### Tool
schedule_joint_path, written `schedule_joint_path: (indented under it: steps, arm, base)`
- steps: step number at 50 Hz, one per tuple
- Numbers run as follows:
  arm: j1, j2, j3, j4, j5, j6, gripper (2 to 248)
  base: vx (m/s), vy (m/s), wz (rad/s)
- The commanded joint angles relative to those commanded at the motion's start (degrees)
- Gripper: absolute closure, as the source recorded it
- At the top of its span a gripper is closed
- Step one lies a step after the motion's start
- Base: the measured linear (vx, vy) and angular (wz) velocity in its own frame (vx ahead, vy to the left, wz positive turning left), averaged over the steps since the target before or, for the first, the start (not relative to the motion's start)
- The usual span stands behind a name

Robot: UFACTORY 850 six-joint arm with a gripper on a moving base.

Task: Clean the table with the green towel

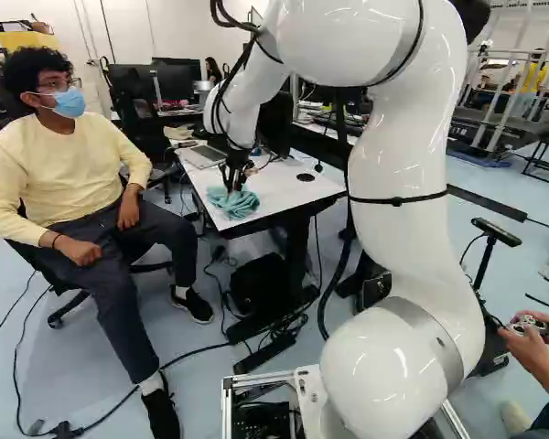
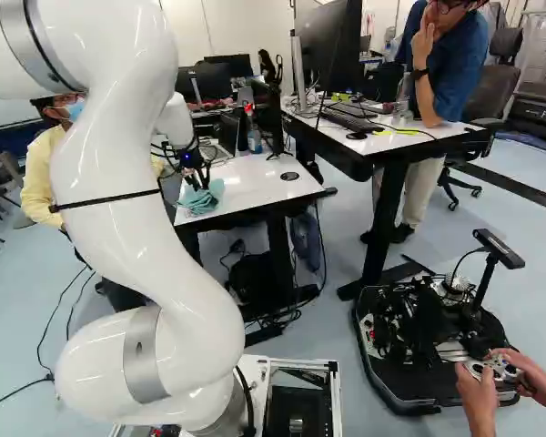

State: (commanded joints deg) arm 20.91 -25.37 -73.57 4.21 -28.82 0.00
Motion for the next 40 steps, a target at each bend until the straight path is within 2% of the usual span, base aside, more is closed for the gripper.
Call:
schedule_joint_path:
  steps: [22,40]
  arm:
    - [3.54,-2.22,-3.01,0.0,0.0,0.0,211]
    - [6.46,-0.32,-0.45,0.0,0.0,0.0,211]
  base:
    - [0.0,0.0,0.0]
    - [0.0,0.0,0.0]
